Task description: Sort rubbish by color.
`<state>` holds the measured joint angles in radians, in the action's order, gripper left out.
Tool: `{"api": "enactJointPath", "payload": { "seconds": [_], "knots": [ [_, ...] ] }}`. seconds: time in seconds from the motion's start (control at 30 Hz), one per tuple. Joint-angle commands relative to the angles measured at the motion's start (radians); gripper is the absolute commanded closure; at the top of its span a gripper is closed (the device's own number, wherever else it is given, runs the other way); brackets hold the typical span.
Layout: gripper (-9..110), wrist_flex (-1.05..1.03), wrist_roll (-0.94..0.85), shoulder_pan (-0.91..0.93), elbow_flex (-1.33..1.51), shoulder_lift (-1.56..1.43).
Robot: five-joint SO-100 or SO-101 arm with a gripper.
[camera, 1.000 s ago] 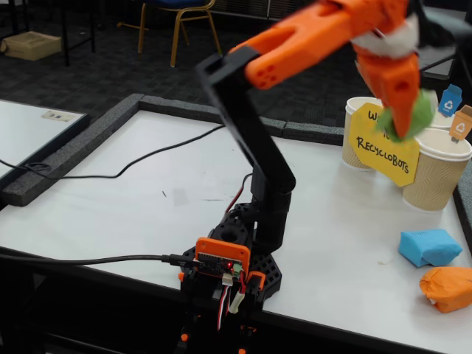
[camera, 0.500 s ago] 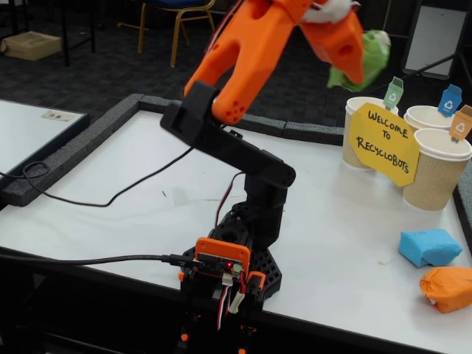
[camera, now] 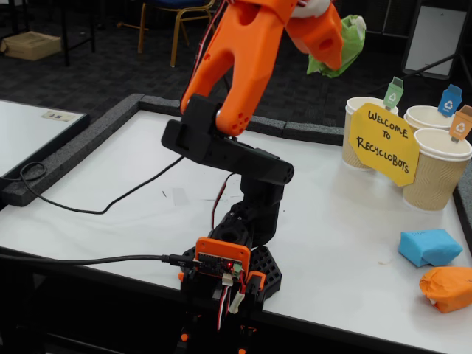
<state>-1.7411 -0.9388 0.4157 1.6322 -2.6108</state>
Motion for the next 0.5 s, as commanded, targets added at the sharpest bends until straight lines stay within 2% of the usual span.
{"api": "enactJointPath", "payload": {
  "seconds": [0.0, 0.47],
  "knots": [
    [101, -0.002, 0.021, -0.015, -0.127, -0.017],
    [101, 0.043, 0.02, 0.012, -0.172, 0.028]
  ]
}}
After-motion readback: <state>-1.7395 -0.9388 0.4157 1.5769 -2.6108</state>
